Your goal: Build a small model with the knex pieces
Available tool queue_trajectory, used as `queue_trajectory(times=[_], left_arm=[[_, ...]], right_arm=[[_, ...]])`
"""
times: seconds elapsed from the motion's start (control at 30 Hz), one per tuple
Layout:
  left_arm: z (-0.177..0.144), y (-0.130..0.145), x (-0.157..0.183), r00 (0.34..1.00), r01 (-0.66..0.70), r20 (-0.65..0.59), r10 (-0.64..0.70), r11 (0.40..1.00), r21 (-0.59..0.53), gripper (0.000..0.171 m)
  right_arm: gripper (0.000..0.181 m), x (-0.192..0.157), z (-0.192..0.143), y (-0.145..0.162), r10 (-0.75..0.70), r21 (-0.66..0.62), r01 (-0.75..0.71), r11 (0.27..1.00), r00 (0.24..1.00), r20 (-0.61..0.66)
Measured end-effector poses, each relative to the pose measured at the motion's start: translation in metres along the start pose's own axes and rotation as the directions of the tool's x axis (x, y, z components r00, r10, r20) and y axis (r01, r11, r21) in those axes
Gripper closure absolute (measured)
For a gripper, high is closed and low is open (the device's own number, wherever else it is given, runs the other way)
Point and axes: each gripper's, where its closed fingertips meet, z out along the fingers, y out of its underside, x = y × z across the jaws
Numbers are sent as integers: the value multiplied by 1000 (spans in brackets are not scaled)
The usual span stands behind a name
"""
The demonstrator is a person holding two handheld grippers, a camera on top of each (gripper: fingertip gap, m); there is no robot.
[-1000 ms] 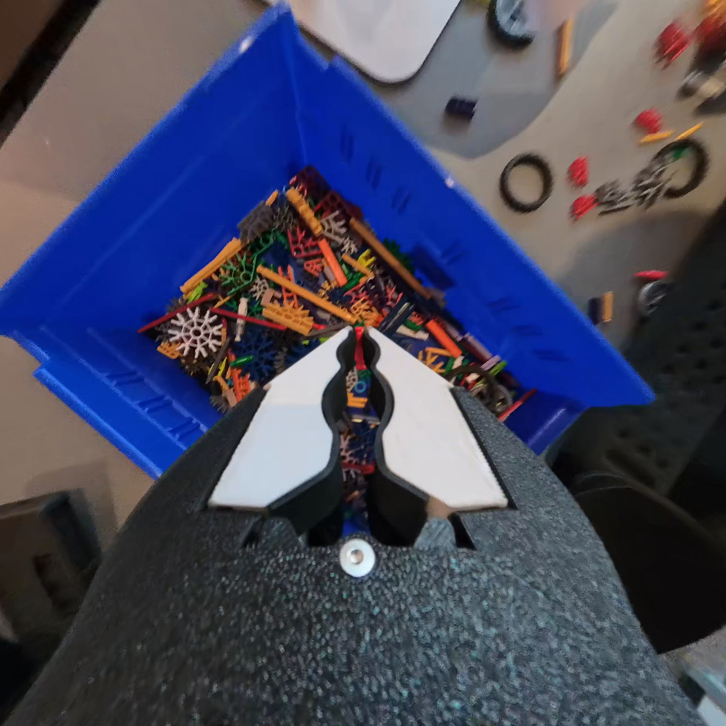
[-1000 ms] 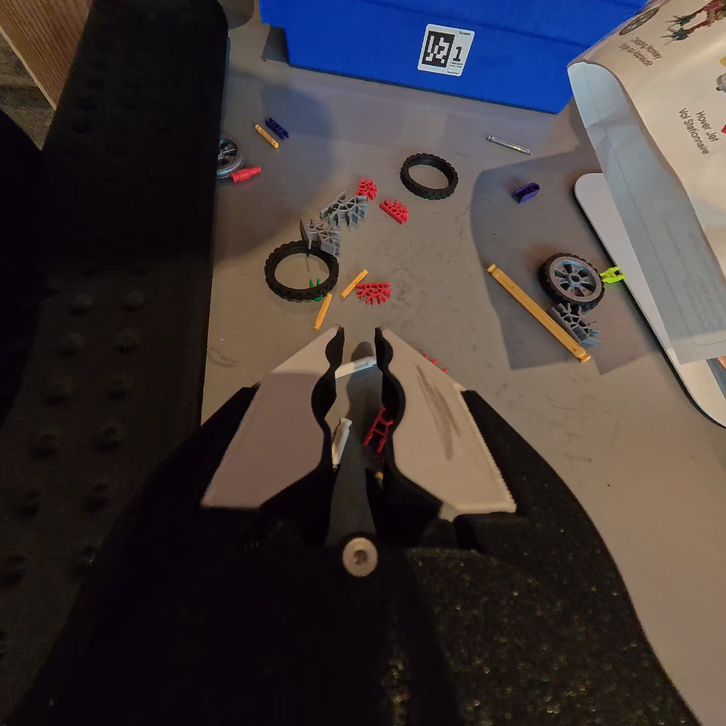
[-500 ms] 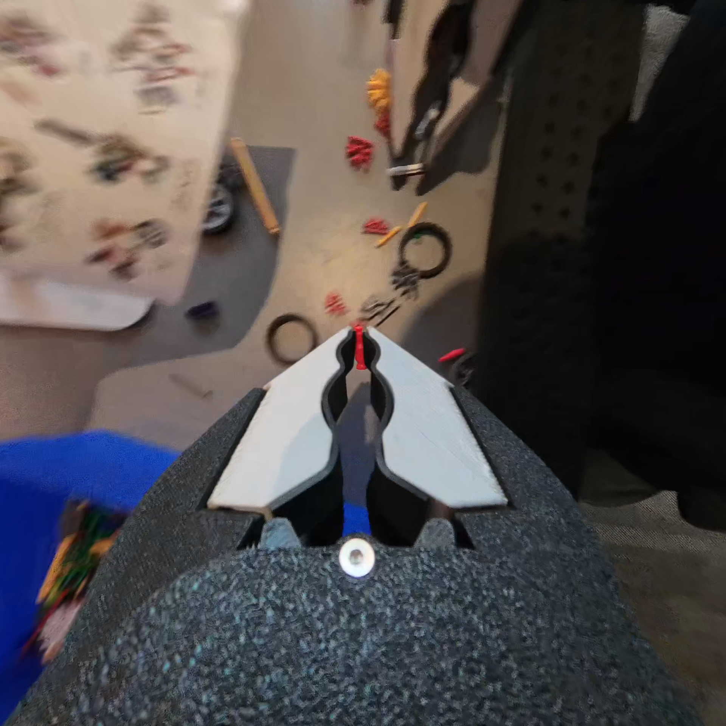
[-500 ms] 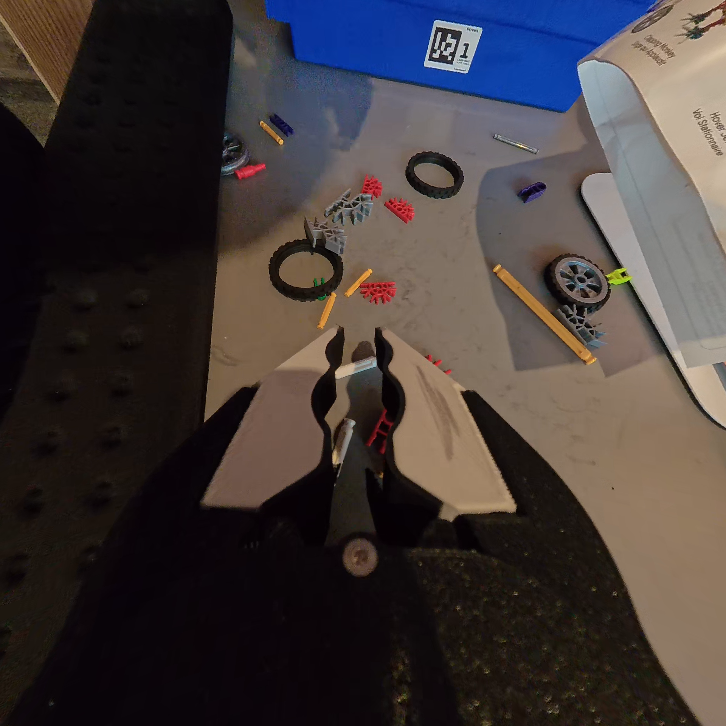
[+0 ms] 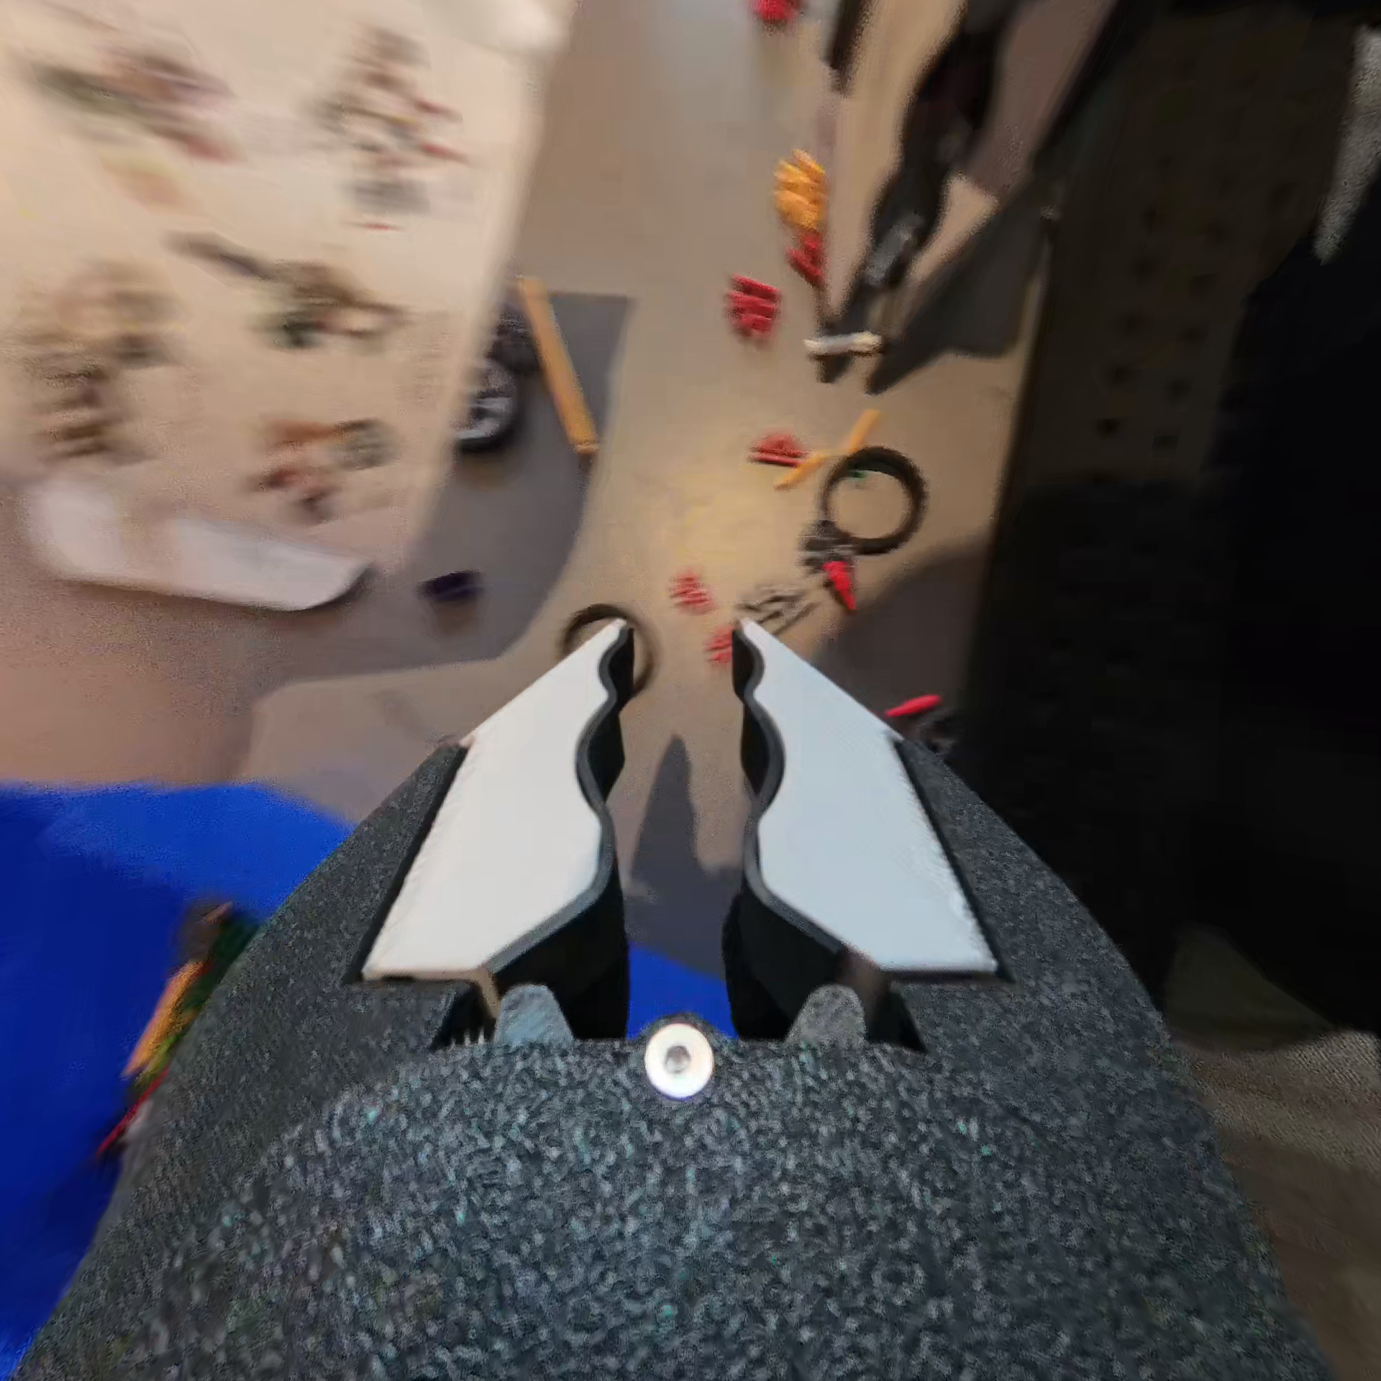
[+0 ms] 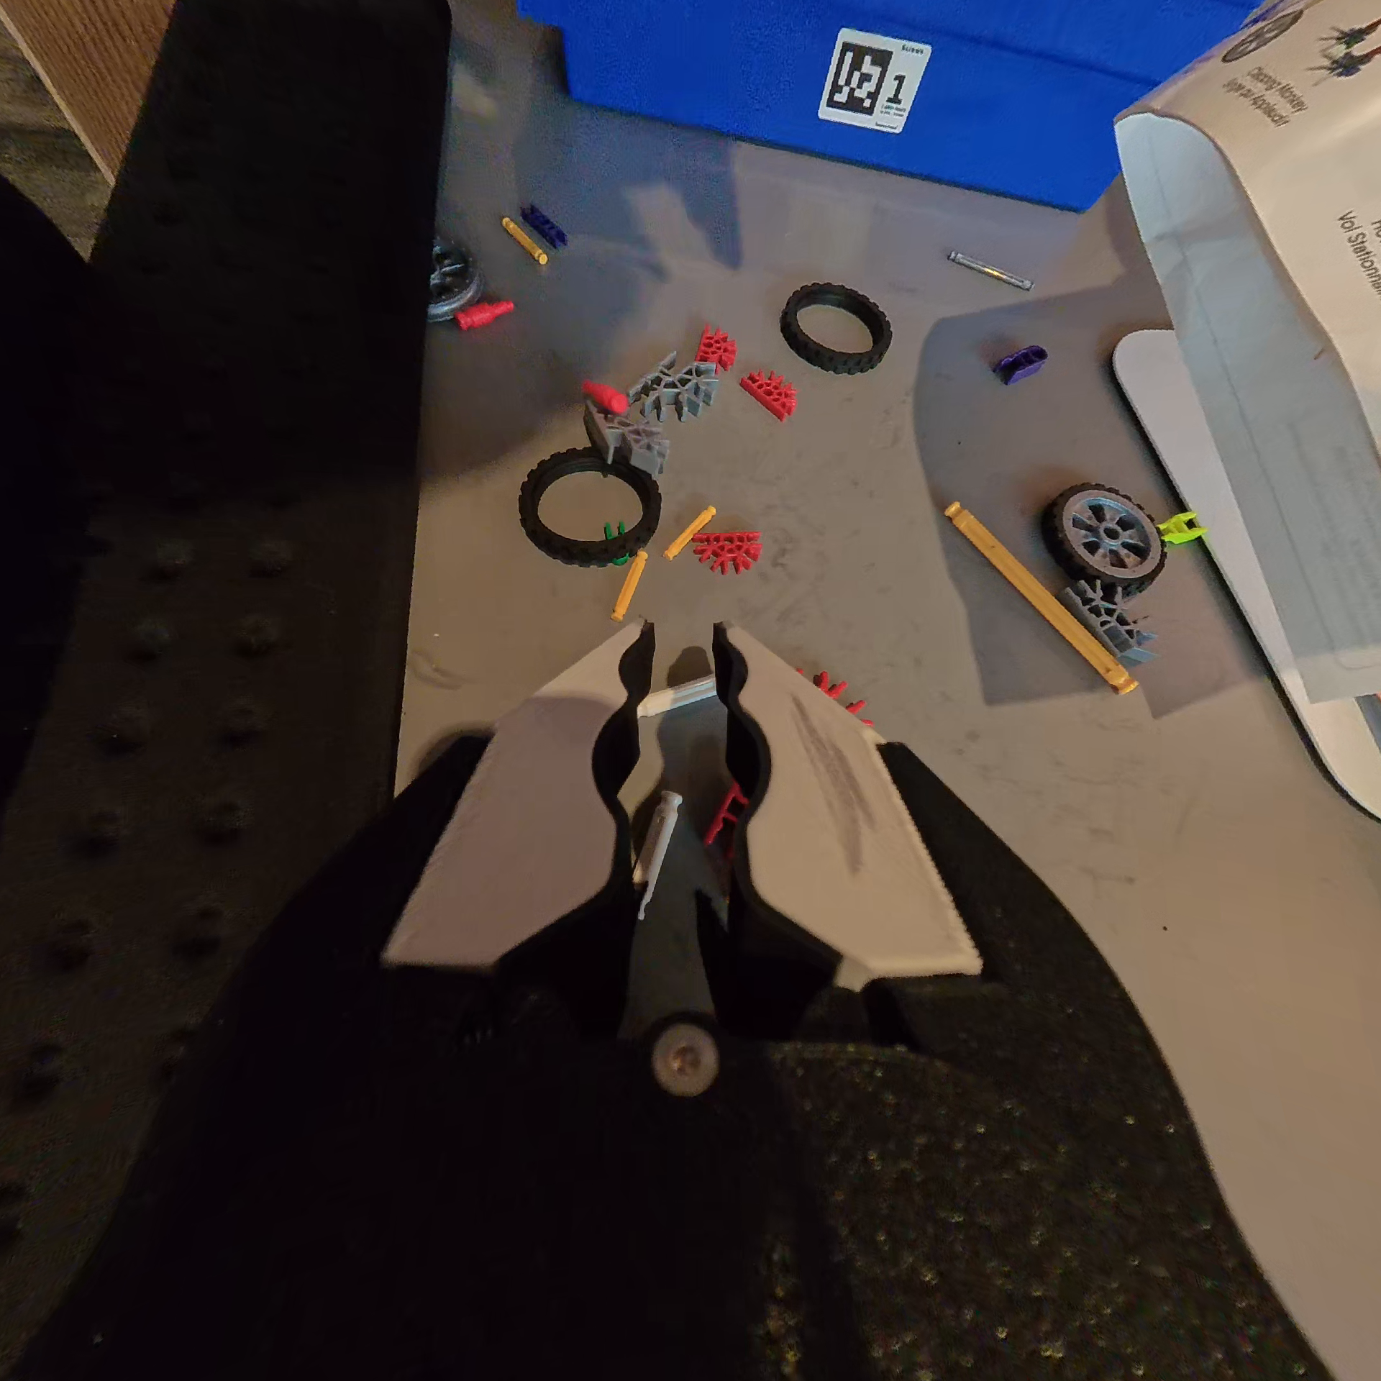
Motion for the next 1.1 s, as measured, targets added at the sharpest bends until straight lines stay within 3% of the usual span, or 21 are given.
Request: queue_trajectory(times=[0.07, 0.17, 0.33, 0.47, 0.6, 0.8, 1.0, 1.1], left_arm=[[-39, 9, -43, 989, 54, 138, -57, 998, 29, 150], [-73, 52, -97, 950, 176, 257, -176, 984, 24, 155], [-46, 137, -128, 911, 373, 224, -347, 924, -83, 157], [-19, 176, -138, 890, 424, 251, -381, 894, -148, 157], [-6, 192, -138, 871, 470, 247, -424, 866, -170, 157], [-23, 225, -140, 848, 506, 338, -408, 813, -288, 154], [-21, 191, -141, 871, 448, 307, -383, 876, -179, 155], [-9, 195, -142, 870, 458, 305, -388, 865, -205, 154]], right_arm=[[166, 0, 0, 0, 1, -2, -1, 1000, 1000, 2], [166, 0, 1, 1, 1, -5, -1, 1000, 1000, 4], [166, 1, 1, 2, 4, -9, -4, 1000, 1000, 1], [166, 1, 1, 2, 11, -5, -11, 1000, 1000, 1], [166, 2, 1, 2, 14, -3, -14, 1000, 1000, 3], [166, 1, 1, 2, 11, -5, -11, 1000, 1000, 3], [166, 1, 1, 2, 8, -7, -8, 1000, 1000, 2], [166, 1, 1, 2, 6, -11, -6, 1000, 1000, 1]])
